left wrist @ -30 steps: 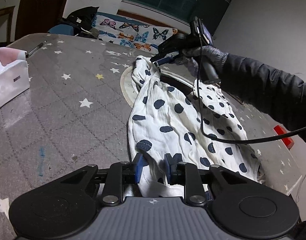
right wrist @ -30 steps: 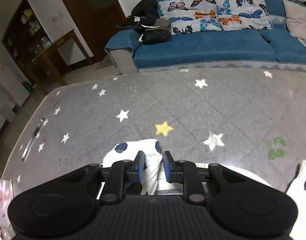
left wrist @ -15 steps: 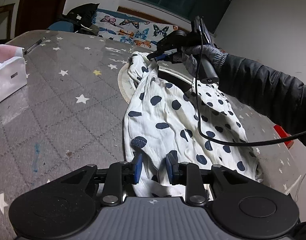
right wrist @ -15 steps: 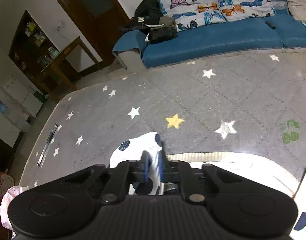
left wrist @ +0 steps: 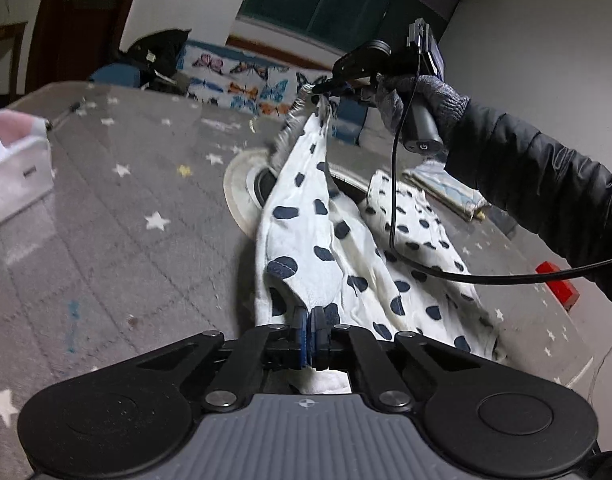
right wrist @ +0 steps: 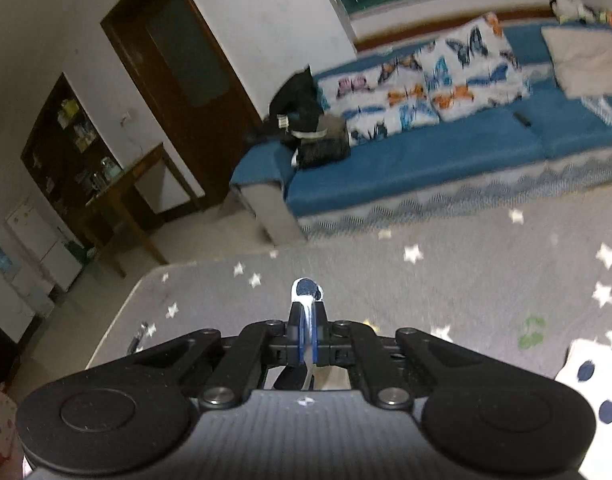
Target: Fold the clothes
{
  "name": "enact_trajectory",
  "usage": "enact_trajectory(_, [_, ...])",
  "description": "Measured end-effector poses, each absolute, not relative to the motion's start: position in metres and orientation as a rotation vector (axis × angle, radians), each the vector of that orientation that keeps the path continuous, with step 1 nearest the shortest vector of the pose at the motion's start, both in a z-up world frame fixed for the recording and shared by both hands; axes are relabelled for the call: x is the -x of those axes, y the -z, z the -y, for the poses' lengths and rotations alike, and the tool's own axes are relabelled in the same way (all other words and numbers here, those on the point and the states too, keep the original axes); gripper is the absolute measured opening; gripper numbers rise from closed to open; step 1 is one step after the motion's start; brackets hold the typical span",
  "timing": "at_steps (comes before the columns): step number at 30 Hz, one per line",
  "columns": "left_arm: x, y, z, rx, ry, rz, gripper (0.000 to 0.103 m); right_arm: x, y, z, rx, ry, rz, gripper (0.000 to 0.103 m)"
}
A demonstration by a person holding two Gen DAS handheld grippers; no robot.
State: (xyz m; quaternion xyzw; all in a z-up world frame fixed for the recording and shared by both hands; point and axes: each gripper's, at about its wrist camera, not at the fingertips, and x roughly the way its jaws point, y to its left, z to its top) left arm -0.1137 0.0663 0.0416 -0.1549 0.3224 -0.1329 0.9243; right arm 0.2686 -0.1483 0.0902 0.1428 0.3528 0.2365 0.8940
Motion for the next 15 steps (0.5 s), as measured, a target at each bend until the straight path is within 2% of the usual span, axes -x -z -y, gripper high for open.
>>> enact_trajectory(5, [0.129,-0.047,-0.076,0.332,0.23,-0.642,0.002,-0.262,-0.103,0.113,-0.272,-0.572,-0.724,0.004])
enact_trajectory(7, [0.135,-0.047,-0.081,0.345,0.204,-0.647,0.002,-0.257,-0.103,0.093,-0.259,-0.629,-0.729,0.012])
enact_trajectory(9, [0.139,-0.044,-0.085,0.359,0.179,-0.664,0.002,-0.252,-0.102,0.074,-0.243,-0.68,-0.733,0.029])
enact_trajectory(15, [0.145,-0.038,-0.088,0.39,0.145,-0.711,0.002,-0.24,-0.099,0.053,-0.097,-0.705,-0.744,0.03])
